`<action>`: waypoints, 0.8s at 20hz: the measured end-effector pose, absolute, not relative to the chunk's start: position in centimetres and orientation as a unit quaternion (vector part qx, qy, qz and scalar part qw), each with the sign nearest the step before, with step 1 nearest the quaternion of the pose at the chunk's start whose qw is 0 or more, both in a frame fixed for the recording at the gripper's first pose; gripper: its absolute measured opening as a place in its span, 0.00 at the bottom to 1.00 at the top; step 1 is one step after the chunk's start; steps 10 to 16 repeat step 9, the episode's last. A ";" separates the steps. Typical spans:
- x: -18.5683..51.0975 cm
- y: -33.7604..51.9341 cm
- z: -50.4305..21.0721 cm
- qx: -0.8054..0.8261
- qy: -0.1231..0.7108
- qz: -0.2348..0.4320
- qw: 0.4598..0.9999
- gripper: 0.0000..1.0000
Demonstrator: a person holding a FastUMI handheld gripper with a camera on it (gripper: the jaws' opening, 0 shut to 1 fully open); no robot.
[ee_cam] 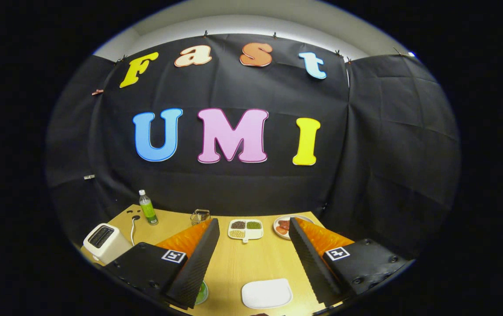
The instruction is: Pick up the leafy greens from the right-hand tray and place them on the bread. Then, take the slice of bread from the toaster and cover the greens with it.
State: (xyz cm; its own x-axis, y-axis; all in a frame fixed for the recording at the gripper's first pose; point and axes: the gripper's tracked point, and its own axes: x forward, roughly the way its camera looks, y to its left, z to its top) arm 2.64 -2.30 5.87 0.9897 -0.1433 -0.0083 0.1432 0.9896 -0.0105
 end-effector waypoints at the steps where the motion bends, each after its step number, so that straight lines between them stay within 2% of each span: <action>1: 1.9 -2.8 6.4 0.001 -0.001 -0.070 0.998 0.98; 9: -1.5 -9.5 5.7 0.019 0.013 -0.047 0.999 0.98; 16: -1.5 -9.5 5.7 0.019 0.013 -0.047 0.999 0.98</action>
